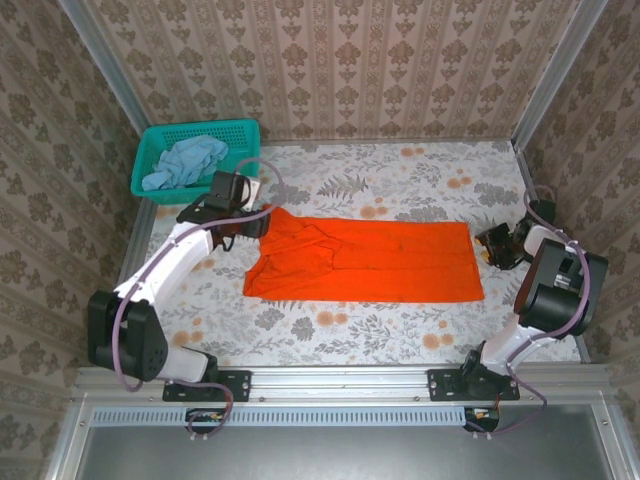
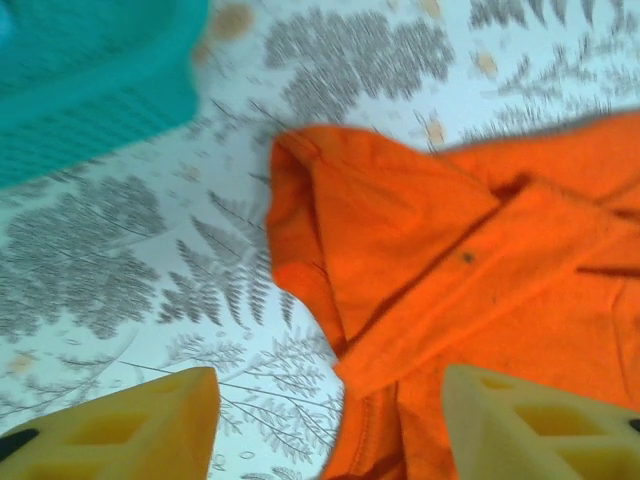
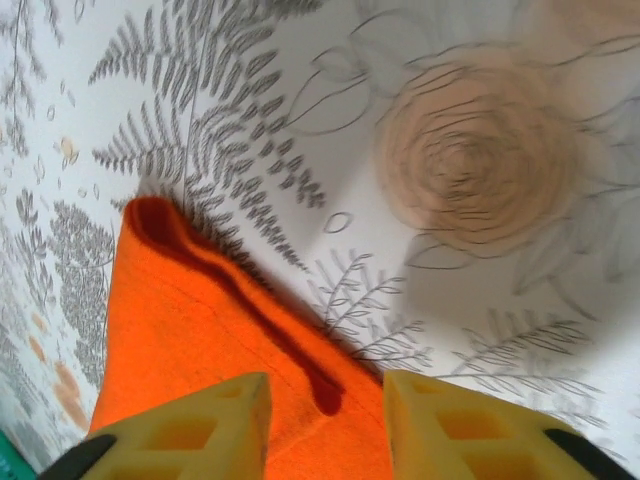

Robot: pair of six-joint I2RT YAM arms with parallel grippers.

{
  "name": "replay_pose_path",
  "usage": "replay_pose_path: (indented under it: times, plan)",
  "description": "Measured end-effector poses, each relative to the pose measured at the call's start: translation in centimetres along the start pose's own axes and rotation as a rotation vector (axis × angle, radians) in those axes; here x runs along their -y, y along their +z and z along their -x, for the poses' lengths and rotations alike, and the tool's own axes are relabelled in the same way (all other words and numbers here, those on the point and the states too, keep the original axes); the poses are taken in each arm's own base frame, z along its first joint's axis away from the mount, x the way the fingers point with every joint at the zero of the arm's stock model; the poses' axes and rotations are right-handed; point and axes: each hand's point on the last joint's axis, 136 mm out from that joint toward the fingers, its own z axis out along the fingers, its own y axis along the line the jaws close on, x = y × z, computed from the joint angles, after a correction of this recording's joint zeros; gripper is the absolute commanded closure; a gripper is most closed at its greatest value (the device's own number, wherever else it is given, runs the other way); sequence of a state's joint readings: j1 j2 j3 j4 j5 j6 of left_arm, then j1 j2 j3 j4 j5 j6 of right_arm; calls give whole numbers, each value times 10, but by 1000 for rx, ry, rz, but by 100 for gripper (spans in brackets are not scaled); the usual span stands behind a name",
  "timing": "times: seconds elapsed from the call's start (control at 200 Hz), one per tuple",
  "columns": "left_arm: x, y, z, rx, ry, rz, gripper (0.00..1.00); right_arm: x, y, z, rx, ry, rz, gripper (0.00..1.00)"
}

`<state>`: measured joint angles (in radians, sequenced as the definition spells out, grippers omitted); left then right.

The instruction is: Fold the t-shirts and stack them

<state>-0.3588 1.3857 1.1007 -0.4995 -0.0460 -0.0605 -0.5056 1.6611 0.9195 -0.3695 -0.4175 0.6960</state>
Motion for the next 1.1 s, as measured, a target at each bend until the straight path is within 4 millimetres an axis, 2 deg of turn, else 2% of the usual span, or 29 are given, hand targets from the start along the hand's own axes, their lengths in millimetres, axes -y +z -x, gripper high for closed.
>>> replay_pose_path:
  times: [0.115, 0.185, 0.275, 0.36, 0.435, 0.495, 0.59, 0.735, 0.905, 1.1]
  plan:
    - [0, -12, 28, 69, -27, 0, 36, -5, -14, 8, 61, 36, 2, 62]
    - [7, -13, 46, 92, -41, -40, 40, -17, -17, 7, 83, 29, 19, 66]
    - [22, -1, 63, 86, -48, -105, 44, -41, -9, -13, 64, -49, 26, 71]
    - [44, 19, 65, 33, -37, -167, 46, -68, 3, -40, 21, -149, 32, 73]
    - [62, 45, 56, -51, -26, -202, 49, -88, 16, -61, -18, -228, 34, 74]
    - [72, 64, 45, -124, -17, -214, 49, -95, 26, -69, -35, -260, 21, 74]
    - [77, 94, 26, -237, -23, -203, 49, -92, 41, -70, -50, -271, -23, 74]
    - [66, 127, 9, -354, -56, -148, 50, -77, 62, -59, -57, -270, -117, 74]
    - [44, 148, -8, -442, -105, -35, 50, -78, 71, -44, -50, -238, -147, 76]
    - [19, 151, -27, -497, -162, 80, 50, -67, 67, -20, -24, -138, -132, 76]
